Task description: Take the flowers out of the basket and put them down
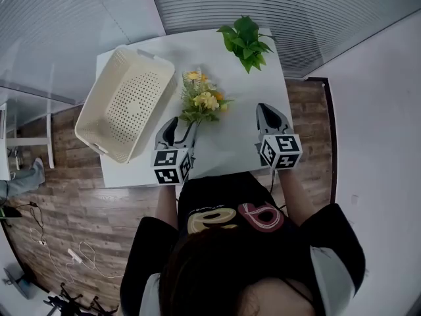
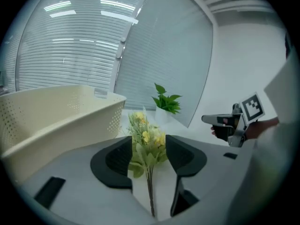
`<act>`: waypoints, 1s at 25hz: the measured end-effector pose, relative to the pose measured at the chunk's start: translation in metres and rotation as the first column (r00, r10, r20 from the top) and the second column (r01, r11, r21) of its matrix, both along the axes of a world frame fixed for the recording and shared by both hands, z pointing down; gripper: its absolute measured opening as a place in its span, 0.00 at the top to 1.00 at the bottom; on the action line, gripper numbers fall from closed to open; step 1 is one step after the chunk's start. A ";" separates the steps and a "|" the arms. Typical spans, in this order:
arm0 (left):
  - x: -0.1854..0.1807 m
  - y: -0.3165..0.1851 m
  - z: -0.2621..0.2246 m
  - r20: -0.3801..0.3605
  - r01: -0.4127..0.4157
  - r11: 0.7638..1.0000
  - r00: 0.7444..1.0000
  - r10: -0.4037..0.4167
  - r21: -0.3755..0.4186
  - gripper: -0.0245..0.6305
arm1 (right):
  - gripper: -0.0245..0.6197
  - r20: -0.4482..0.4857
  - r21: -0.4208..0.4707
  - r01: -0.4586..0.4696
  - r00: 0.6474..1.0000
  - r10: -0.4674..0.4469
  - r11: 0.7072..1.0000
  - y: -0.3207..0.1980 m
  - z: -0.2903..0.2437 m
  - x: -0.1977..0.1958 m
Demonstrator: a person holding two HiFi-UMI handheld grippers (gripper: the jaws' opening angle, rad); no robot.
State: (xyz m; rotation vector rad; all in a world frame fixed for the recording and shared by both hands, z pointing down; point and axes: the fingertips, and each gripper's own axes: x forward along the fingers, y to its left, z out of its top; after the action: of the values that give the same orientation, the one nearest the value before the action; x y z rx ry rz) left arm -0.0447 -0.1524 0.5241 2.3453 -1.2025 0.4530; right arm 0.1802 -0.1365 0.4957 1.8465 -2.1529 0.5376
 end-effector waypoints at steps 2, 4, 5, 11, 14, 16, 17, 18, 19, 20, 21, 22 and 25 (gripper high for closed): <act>-0.005 -0.004 -0.015 -0.024 0.016 0.999 1.000 -0.015 0.033 0.61 | 0.95 0.060 0.022 -0.002 0.998 0.001 1.000 -0.003 -0.006 -0.004; -0.010 -0.008 -0.031 -0.059 0.045 0.997 0.997 -0.040 0.070 0.62 | 0.95 0.083 0.054 -0.003 0.997 -0.002 0.999 -0.007 -0.014 -0.007; -0.013 -0.010 -0.040 -0.076 0.060 0.994 0.996 -0.053 0.093 0.64 | 0.95 0.077 0.071 0.001 0.997 -0.006 0.998 -0.009 -0.017 -0.008; -0.025 -0.014 -0.094 -0.177 0.117 0.962 0.981 -0.074 0.246 0.80 | 0.95 0.041 0.135 0.027 0.999 -0.033 0.990 -0.012 -0.032 -0.016; -0.029 -0.012 -0.106 -0.222 0.137 0.946 0.972 -0.072 0.293 0.88 | 0.95 0.028 0.149 0.013 0.999 -0.017 0.989 -0.013 -0.033 -0.014; -0.031 -0.009 -0.103 -0.198 0.140 0.943 0.977 -0.082 0.302 0.90 | 0.95 0.025 0.161 0.018 0.999 -0.022 0.987 -0.013 -0.033 -0.014; -0.032 -0.008 -0.102 -0.184 0.142 0.942 0.979 -0.089 0.304 0.90 | 0.95 0.019 0.167 0.023 0.999 -0.027 0.986 -0.013 -0.034 -0.014; -0.034 -0.006 -0.100 -0.174 0.147 0.940 0.980 -0.097 0.306 0.91 | 0.95 0.009 0.170 0.030 0.999 -0.032 0.985 -0.013 -0.034 -0.015; -0.037 -0.005 -0.100 -0.169 0.156 0.938 0.980 -0.108 0.308 0.91 | 0.95 -0.005 0.172 0.038 0.999 -0.038 0.984 -0.013 -0.034 -0.016; -0.041 -0.003 -0.099 -0.166 0.169 0.936 0.979 -0.121 0.310 0.92 | 0.95 -0.024 0.173 0.048 0.999 -0.044 0.984 -0.013 -0.033 -0.017; -0.045 -0.002 -0.098 -0.162 0.182 0.932 0.977 -0.137 0.313 0.92 | 0.95 -0.050 0.172 0.057 0.998 -0.049 0.983 -0.012 -0.031 -0.018; -0.049 0.000 -0.097 -0.155 0.194 0.928 0.976 -0.152 0.318 0.93 | 0.95 -0.079 0.170 0.066 0.995 -0.053 0.983 -0.011 -0.029 -0.019; -0.056 0.004 -0.095 -0.130 0.208 0.920 0.976 -0.174 0.333 0.93 | 0.95 -0.137 0.166 0.085 0.989 -0.063 0.982 -0.008 -0.023 -0.022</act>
State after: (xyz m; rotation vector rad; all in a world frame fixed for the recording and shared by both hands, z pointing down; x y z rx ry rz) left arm -0.1010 -0.1485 0.4294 2.4640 -1.5501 0.0600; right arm 0.1579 -0.1443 0.4732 1.8212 -2.2293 0.2135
